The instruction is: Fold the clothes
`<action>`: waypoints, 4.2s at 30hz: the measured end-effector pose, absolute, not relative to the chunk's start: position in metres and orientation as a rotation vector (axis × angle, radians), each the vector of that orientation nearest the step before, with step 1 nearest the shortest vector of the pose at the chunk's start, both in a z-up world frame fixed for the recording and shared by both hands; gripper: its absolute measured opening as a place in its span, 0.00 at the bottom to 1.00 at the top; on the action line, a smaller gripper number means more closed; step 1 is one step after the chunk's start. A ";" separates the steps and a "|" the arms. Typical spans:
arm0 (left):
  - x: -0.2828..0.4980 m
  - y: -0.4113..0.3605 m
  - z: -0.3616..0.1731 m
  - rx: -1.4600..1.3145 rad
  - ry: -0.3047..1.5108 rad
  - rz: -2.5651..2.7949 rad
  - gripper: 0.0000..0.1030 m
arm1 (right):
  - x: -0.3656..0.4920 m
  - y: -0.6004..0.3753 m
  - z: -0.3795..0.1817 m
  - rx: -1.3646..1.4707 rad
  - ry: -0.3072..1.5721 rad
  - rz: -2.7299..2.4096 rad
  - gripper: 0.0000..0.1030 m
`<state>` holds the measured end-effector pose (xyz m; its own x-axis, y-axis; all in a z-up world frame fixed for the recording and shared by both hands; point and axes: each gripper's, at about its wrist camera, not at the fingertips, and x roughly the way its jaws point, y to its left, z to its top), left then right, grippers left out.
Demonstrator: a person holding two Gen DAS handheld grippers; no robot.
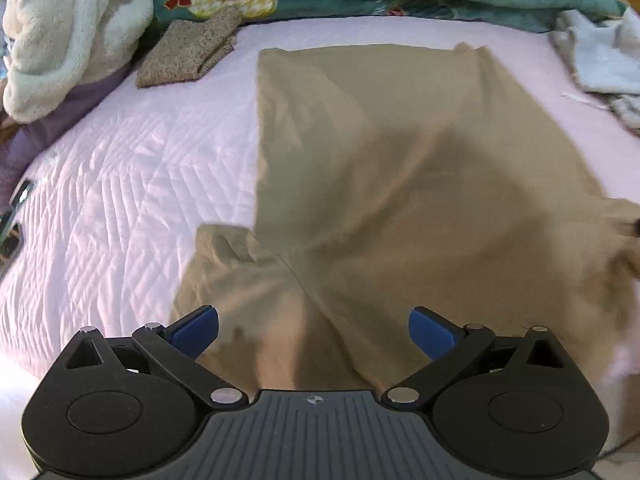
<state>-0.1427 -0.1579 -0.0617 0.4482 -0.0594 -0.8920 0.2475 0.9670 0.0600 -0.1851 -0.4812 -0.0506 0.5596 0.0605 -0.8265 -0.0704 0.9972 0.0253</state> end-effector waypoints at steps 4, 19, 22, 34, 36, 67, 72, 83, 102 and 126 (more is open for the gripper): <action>-0.184 -0.153 -0.035 0.165 1.121 -0.225 0.99 | -0.213 -0.463 -0.029 0.038 0.972 0.064 0.84; -0.215 -0.144 0.067 0.154 1.106 -0.234 0.99 | -0.254 -0.397 0.083 0.039 0.907 0.024 0.86; -0.205 -0.150 0.086 0.169 1.095 -0.220 0.99 | -0.248 -0.391 0.105 0.035 0.891 0.016 0.87; -0.167 -0.156 0.133 0.198 1.037 -0.155 0.99 | -0.224 -0.390 0.150 0.040 0.816 -0.030 0.90; -0.165 -0.155 0.132 0.196 1.038 -0.156 0.99 | -0.224 -0.385 0.152 0.030 0.815 -0.027 0.90; -0.149 -0.129 0.128 0.163 1.026 -0.154 0.99 | -0.212 -0.359 0.175 -0.029 0.772 -0.023 0.91; -0.144 -0.125 0.128 0.170 1.027 -0.162 0.99 | -0.212 -0.353 0.173 -0.022 0.775 -0.029 0.91; -0.131 -0.119 0.127 0.202 1.063 -0.168 0.99 | -0.214 -0.343 0.172 -0.023 0.781 -0.058 0.91; -0.131 -0.124 0.067 0.205 1.156 -0.189 0.99 | -0.220 -0.363 0.142 -0.026 0.836 -0.030 0.93; -0.091 -0.028 -0.118 0.118 1.186 -0.064 0.97 | -0.142 -0.330 -0.008 -0.095 0.925 0.192 0.94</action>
